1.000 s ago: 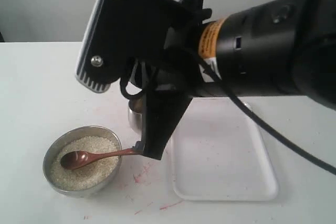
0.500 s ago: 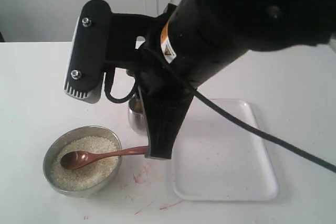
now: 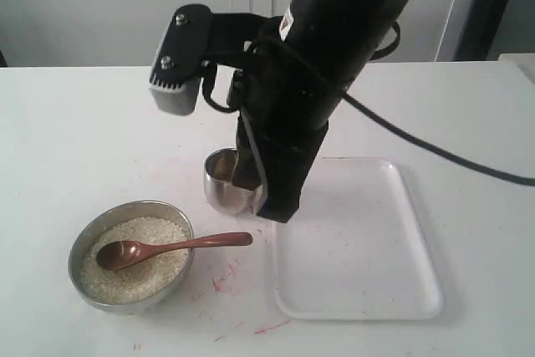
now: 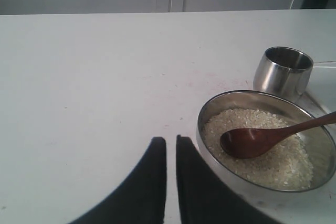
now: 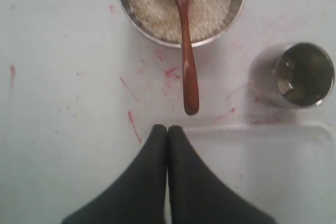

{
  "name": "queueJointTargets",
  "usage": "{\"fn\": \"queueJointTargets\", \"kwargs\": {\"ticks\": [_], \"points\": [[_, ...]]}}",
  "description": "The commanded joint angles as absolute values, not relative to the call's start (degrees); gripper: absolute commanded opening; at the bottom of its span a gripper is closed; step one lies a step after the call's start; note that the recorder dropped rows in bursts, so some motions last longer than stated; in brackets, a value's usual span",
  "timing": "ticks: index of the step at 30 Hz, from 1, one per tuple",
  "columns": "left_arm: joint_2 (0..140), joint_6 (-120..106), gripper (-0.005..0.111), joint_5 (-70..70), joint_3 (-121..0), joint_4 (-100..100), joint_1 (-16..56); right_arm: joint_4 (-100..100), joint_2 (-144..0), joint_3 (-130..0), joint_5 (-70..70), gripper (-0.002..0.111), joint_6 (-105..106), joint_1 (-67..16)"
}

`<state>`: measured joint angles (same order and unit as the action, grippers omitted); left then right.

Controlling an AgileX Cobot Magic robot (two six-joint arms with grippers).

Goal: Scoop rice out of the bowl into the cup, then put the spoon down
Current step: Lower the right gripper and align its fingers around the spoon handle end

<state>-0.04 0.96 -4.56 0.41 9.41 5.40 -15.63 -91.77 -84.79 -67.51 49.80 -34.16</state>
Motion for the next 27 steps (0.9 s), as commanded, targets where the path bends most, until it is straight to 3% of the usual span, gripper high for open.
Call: {"fn": "queueJointTargets", "kwargs": {"ticks": [1,17,19,24,27], "points": [[0.00,1.06,0.014,-4.38,0.00,9.78,5.31,-24.58,-92.94,-85.28,-68.06,0.000,55.76,-29.27],[0.00,1.06,0.014,-4.38,0.00,9.78,5.31,-25.24,-97.88,-85.18,-64.20,0.002,56.79,-28.50],[0.00,1.06,0.014,-4.38,0.00,9.78,5.31,-25.24,-99.83,-85.18,-65.39,0.010,56.69,-28.50],[0.00,1.06,0.014,-4.38,0.00,9.78,5.31,-25.26,-104.40,-85.18,-65.85,0.053,54.45,-28.62],[0.00,1.06,0.014,-4.38,0.00,9.78,5.31,-25.26,-106.46,-85.18,-65.49,0.060,53.67,-28.62]]}}
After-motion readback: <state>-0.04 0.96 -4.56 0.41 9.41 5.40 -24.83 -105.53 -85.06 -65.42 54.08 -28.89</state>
